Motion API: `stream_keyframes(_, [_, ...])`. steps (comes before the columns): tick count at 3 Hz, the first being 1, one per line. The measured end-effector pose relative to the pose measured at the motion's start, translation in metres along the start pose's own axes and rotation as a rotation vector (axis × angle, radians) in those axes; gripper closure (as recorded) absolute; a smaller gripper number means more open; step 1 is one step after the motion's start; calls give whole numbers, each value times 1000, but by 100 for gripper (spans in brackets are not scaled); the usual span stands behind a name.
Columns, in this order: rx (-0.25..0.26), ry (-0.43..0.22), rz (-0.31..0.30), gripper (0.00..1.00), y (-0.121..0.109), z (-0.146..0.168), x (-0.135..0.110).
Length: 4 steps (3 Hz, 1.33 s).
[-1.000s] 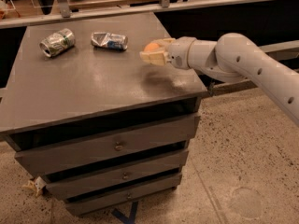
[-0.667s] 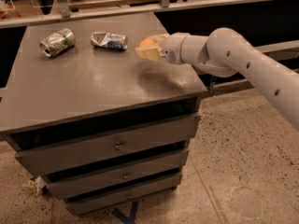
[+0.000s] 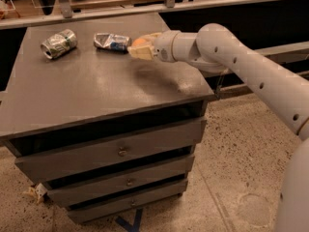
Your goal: Move orange near redbull can
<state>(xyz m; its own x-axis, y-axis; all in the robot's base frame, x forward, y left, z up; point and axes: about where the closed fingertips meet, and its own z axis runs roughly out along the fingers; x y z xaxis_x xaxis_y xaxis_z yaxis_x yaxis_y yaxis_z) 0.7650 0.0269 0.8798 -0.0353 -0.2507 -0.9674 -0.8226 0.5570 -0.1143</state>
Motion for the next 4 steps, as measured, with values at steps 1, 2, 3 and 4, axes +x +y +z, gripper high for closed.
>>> stream_keyframes(1, [-15,4,5,100,5,18,3])
stream_keyframes(2, [-26,6,20,100,11,29,9])
stream_keyframes(3, [-28,9,35,100,14,35,14])
stream_keyframes(4, [-22,4,37,84,17,38,15])
